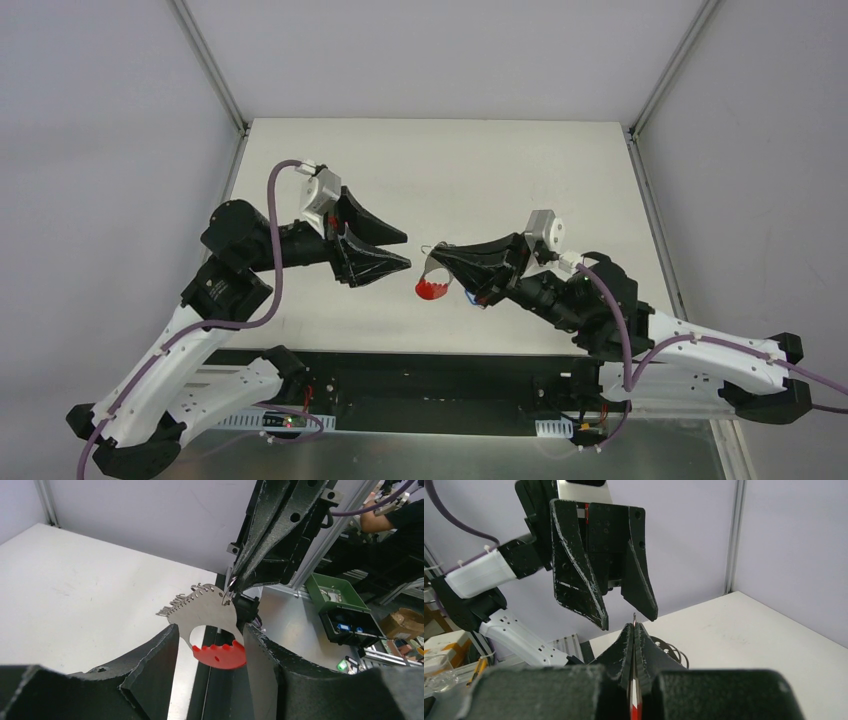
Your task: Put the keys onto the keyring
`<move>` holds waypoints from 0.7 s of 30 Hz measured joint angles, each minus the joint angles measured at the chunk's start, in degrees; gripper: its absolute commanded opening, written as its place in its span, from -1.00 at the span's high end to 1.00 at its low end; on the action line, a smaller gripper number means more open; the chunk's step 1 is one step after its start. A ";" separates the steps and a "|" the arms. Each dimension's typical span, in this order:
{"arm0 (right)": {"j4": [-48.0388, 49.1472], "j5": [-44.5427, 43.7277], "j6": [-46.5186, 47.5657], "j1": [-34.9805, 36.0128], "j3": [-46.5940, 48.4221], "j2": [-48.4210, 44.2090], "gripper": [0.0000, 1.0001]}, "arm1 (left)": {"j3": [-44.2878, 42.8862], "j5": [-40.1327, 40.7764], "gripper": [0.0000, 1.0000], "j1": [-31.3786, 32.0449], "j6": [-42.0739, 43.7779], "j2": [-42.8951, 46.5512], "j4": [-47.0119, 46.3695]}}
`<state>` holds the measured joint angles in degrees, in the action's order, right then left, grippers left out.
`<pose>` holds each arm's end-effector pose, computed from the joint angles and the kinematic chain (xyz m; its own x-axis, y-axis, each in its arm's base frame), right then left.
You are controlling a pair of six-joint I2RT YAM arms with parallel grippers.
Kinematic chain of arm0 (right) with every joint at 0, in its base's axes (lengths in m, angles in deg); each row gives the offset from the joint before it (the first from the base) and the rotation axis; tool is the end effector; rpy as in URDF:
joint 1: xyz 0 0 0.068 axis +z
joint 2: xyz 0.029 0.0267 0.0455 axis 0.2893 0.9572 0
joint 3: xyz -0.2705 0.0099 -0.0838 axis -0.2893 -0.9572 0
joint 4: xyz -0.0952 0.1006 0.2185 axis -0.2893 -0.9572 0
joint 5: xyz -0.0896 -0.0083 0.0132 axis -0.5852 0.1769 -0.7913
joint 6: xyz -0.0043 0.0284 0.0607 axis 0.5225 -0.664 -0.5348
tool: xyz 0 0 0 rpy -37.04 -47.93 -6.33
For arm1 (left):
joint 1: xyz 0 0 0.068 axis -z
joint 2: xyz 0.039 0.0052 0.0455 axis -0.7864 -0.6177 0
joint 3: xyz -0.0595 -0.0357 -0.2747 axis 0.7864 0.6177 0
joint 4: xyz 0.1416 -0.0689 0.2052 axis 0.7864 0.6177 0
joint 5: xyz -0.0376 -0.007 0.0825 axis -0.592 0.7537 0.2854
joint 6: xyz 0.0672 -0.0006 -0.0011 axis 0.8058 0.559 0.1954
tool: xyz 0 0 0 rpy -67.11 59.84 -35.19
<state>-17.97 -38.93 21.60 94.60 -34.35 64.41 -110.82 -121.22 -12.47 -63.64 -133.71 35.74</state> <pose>0.0471 0.1740 0.4538 0.3072 0.3255 -0.8943 -0.8822 0.4498 -0.1394 0.0906 -0.1217 0.4724 -0.1256 -0.2007 -0.9716 0.9855 0.0875 -0.1455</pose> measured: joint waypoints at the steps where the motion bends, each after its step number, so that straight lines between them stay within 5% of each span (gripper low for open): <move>1: 0.50 0.42 -0.26 0.00 0.00 -0.11 1.00 | 0.74 -0.04 -0.01 0.00 -0.46 0.55 -1.66; 21: 5.22 6.29 -3.50 0.00 0.57 1.29 1.00 | 6.08 -3.32 0.08 0.00 -11.08 0.52 -21.84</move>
<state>-12.75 -32.64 18.10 94.60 -33.78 65.69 -104.74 -124.54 -12.47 -74.72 -133.19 13.90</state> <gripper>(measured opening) 0.004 0.479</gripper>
